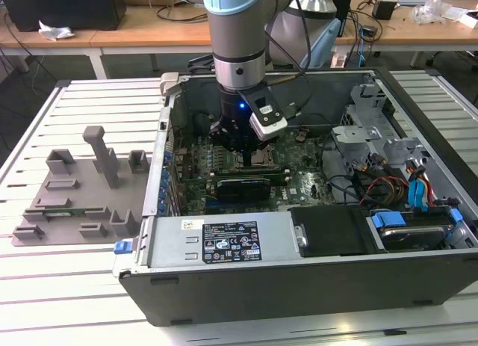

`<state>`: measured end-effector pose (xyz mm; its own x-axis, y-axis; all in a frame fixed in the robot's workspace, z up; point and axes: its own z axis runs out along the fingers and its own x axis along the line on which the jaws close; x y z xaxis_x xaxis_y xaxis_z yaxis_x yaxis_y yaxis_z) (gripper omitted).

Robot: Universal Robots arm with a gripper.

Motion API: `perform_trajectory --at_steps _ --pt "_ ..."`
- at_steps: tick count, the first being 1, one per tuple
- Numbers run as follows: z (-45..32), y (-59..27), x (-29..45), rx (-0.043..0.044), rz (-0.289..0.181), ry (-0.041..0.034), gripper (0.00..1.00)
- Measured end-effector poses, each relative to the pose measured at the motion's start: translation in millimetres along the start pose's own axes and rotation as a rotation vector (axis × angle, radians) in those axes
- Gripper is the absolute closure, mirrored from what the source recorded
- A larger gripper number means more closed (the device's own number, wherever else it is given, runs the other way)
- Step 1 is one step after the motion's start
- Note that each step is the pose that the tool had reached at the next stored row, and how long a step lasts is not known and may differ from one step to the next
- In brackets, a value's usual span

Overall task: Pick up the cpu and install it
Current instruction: 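Install the second cpu locking lever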

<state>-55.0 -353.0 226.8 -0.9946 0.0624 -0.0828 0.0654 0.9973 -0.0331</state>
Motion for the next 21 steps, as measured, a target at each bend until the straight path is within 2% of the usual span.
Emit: perform_trajectory --at_steps 13,21 --pt "1.1 -0.1 1.9 -0.0008 0.0 -0.0007 0.89" --pt "7.0 -0.2 6.2 -0.0007 0.0 -0.0006 0.89"
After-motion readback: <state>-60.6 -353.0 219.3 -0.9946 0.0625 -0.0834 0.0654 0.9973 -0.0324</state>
